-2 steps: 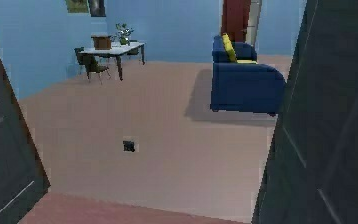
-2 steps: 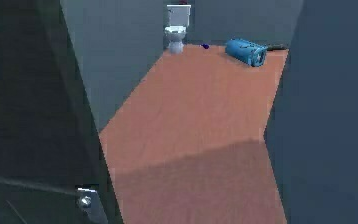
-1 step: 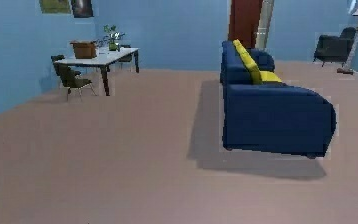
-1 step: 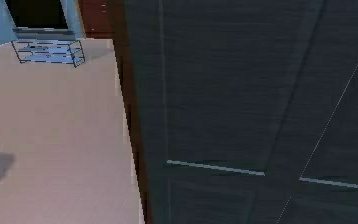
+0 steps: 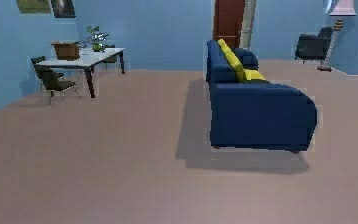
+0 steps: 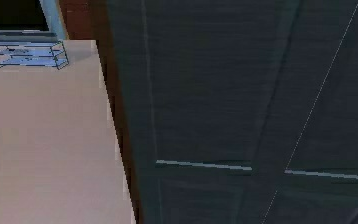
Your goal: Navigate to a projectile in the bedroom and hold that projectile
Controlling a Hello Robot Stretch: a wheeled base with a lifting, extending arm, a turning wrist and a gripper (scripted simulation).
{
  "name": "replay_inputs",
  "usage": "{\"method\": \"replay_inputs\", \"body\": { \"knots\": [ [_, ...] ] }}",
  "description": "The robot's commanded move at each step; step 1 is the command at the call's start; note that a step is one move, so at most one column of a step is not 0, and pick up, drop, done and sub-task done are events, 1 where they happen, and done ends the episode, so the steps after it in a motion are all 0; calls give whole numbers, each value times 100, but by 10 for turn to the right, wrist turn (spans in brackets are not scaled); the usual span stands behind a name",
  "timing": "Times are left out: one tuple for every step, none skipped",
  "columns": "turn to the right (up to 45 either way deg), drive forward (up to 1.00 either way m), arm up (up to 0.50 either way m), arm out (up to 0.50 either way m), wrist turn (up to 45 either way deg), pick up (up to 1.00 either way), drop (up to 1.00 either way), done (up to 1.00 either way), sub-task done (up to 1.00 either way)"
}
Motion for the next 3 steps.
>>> {"method": "replay_inputs", "body": {
  "knots": [
    [0, 100, 0, 0, 0, 0, 0, 0, 0],
    [0, 75, 0, 0, 0, 0, 0, 0, 0],
    [-450, 0, 0, 0, 0, 0, 0, 0, 0]
  ]
}}
